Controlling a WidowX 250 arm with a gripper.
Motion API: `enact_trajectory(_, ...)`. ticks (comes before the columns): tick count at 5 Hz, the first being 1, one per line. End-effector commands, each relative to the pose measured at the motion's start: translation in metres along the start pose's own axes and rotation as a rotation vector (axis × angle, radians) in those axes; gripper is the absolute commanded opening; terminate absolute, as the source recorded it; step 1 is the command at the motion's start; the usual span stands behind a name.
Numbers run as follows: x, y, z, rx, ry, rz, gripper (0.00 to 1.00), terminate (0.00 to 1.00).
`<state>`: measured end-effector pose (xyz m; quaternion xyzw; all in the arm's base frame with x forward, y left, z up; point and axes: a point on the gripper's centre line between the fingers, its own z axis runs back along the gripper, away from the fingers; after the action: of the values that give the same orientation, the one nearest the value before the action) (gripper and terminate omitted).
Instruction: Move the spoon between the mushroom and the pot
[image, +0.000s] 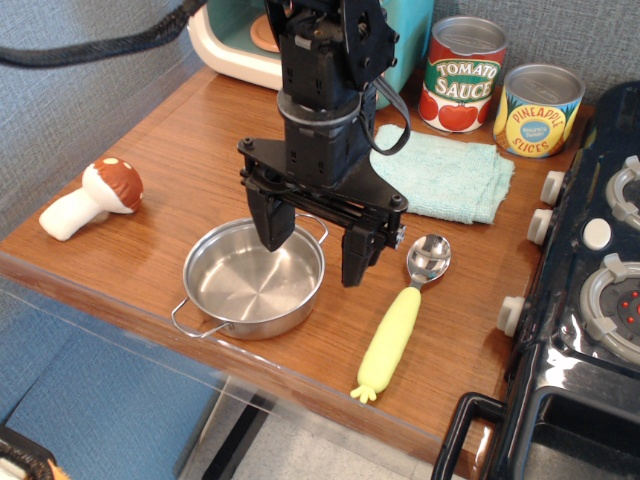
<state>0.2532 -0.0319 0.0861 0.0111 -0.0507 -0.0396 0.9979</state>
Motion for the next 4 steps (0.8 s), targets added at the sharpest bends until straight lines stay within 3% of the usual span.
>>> enact_trajectory(1,0.000,0.000,0.000,0.000,0.000,0.000,1.00,0.00)
enact_trajectory(3,0.048,0.004,-0.006,0.021,-0.038,0.171,1.00,0.00)
enact_trajectory(4,0.089,0.014,-0.004,0.043,-0.067,0.251,1.00,0.00)
